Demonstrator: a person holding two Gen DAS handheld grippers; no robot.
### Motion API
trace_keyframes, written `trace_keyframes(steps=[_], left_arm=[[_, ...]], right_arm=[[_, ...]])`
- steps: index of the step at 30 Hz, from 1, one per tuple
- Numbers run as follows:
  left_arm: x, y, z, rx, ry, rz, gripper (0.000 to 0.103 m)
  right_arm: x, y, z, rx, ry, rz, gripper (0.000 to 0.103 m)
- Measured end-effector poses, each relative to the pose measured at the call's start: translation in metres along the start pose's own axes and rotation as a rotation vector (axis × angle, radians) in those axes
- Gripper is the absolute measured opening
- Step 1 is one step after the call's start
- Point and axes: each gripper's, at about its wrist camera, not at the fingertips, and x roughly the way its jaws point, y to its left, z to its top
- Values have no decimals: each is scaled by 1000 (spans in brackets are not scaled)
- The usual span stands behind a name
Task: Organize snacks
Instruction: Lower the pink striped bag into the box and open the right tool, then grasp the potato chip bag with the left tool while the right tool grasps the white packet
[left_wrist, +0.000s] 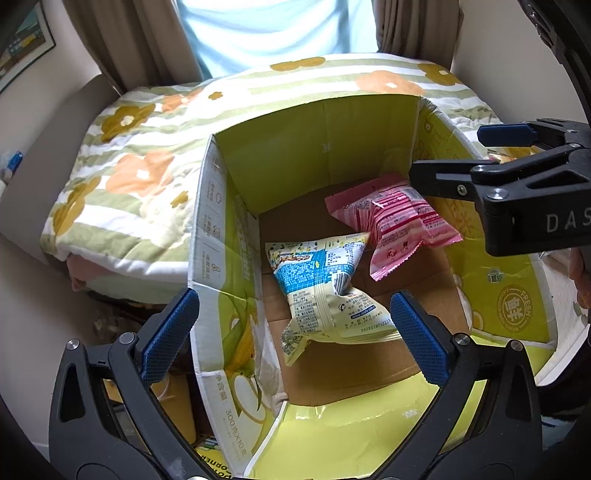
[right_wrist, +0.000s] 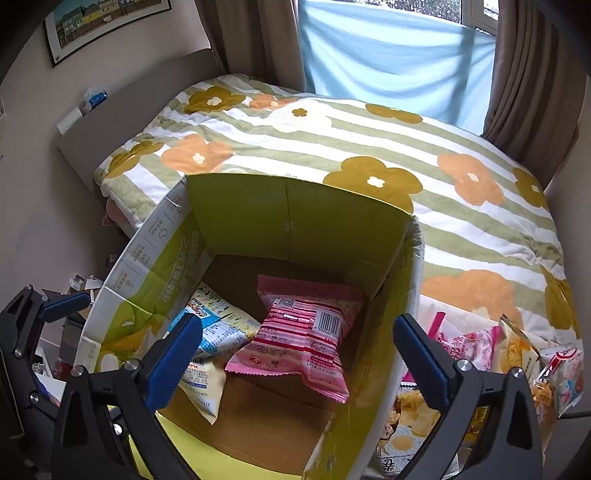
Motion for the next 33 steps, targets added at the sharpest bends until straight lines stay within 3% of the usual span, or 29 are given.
trace_keyframes(steps=[11, 14, 18, 25, 33], left_arm=[[-33, -15, 1, 15, -59, -38, 103], [-43, -26, 3, 28, -76, -63, 103], [-54, -45, 6, 45, -104, -82, 103], [-74, -90, 18, 50, -151, -98, 103], [-87, -159, 32, 7, -158, -81, 103]], right_arm=[[-72, -5, -13, 33, -107, -22, 103], [-97, -15, -21, 45, -150, -69, 103], [-130, -39, -38, 90, -212, -128, 103], [-166, -97, -76, 139, -225, -211, 103], [-190, -163, -113, 128, -231, -205, 103]])
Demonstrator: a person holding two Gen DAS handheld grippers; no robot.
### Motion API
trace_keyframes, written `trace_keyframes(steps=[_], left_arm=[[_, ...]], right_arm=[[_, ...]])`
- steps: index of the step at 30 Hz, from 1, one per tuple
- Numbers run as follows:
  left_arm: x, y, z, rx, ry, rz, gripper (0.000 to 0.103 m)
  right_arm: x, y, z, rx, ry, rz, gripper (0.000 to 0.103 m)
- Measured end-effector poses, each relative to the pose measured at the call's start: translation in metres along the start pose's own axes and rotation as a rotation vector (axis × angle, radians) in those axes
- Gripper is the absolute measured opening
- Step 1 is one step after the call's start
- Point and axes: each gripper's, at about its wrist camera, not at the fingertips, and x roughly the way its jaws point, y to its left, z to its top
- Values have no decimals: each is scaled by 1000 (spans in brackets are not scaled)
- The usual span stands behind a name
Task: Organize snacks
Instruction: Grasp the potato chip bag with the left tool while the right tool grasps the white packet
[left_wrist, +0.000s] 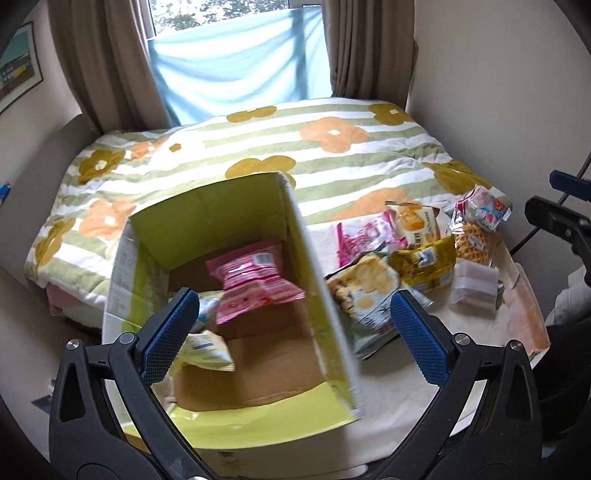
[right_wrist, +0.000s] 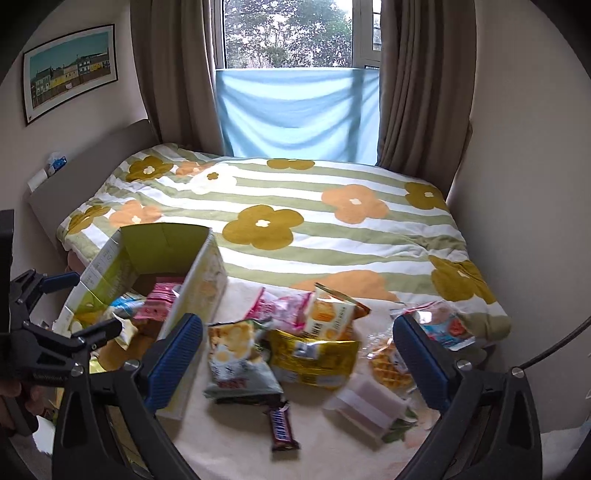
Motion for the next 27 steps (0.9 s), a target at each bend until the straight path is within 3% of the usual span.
trace_keyframes(steps=[10, 16, 27], left_arm=[[6, -76, 5, -114, -3, 69, 103], [10, -107, -1, -188, -13, 117, 103], [76, -147, -26, -215, 49, 152, 103]], right_arm=[[16, -62, -29, -97, 33, 67, 103], [38, -80, -50, -175, 40, 141, 103], [79, -79, -93, -334, 30, 205, 103]])
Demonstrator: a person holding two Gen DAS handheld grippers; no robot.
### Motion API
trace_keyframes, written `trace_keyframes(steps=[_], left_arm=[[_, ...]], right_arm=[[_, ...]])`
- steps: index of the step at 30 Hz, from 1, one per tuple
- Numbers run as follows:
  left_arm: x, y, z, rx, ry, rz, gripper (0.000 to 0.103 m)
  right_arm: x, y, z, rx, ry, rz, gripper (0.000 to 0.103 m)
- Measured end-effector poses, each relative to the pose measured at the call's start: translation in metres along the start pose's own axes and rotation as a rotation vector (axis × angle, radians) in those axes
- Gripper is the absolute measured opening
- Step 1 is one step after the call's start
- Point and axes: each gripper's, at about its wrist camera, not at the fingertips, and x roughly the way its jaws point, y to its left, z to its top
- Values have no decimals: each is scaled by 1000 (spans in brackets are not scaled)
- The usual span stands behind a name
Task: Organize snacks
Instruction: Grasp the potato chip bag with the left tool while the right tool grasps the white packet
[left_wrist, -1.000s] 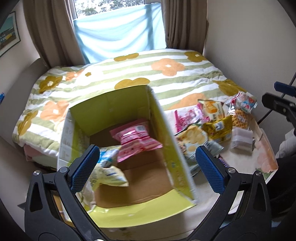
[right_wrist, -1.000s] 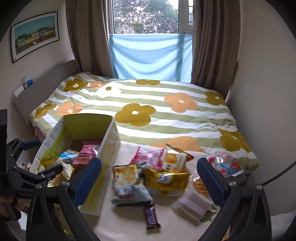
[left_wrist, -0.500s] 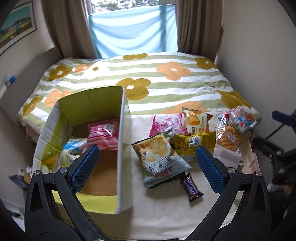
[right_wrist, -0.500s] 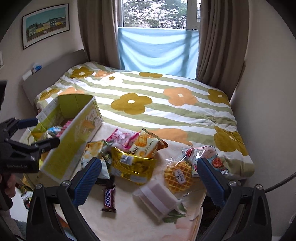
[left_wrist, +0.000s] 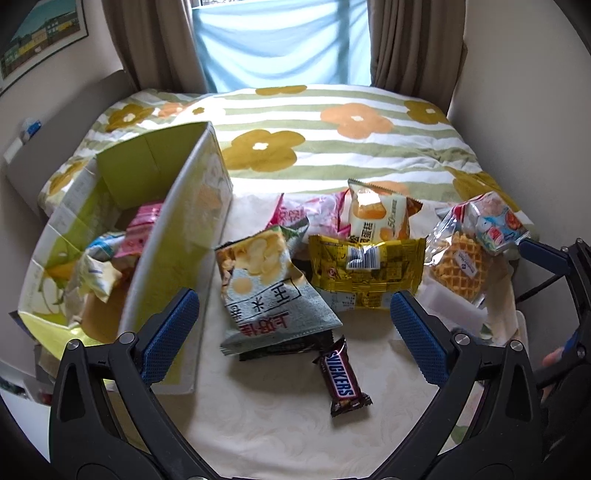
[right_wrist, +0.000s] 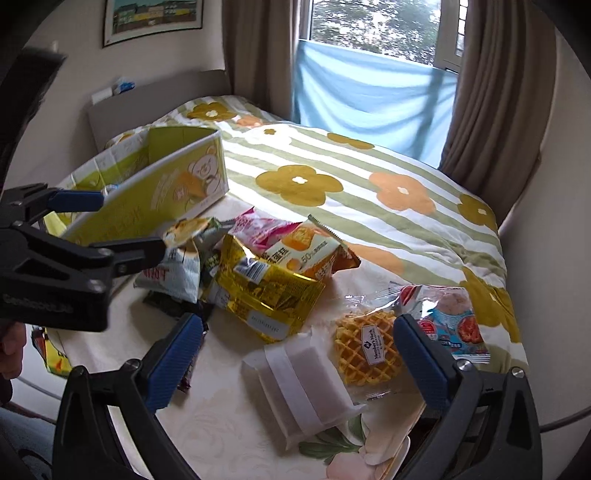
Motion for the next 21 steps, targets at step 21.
trace_keyframes(steps=[21], left_arm=[[103, 26, 8, -148, 94, 133, 103]], right_arm=[[60, -12, -49, -65, 168, 107, 103]])
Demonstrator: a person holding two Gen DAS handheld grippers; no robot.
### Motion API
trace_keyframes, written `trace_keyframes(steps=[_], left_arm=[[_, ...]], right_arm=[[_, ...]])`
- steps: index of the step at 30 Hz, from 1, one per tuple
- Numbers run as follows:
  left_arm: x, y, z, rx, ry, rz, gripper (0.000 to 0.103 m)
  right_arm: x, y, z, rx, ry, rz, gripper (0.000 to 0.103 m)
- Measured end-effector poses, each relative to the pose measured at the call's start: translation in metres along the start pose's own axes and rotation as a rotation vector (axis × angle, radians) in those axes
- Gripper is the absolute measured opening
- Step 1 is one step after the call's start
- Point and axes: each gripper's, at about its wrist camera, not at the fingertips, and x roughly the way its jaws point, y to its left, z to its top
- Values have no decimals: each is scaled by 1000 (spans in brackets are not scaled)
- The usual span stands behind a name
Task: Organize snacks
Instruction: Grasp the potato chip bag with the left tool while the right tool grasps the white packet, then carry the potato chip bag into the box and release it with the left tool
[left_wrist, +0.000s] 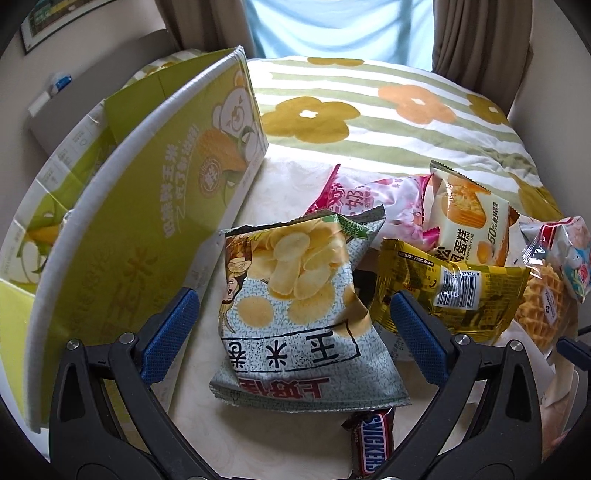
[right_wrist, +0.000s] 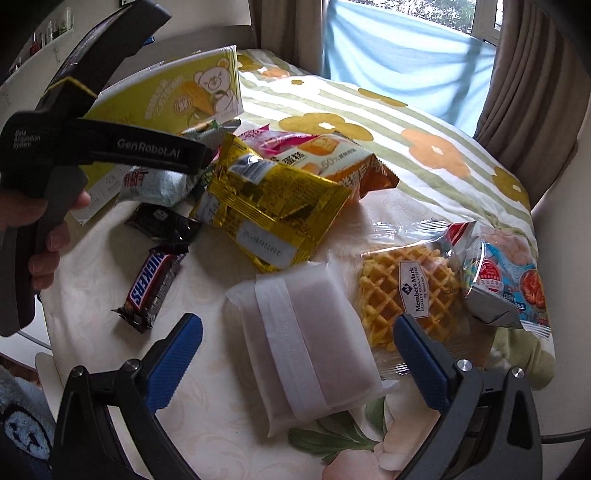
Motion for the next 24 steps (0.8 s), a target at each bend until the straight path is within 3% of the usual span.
trace_keyframes(steps=[5, 10, 15, 20, 24], left_arm=[[11, 3, -4, -28, 43, -46, 102], [18, 14, -9, -73, 79, -94, 89], [15, 19, -10, -76, 78, -95, 75], [10, 18, -10, -61, 66, -110, 61], [3, 17, -11, -59, 49, -118, 58]], right_arm=[[9, 2, -2, -35, 23, 13, 103], [17, 6, -1, -51, 41, 28, 101], [23, 9, 1, -66, 58, 31, 97], [29, 12, 2, -71, 84, 13, 87], [34, 15, 3, -77, 99, -22, 76]])
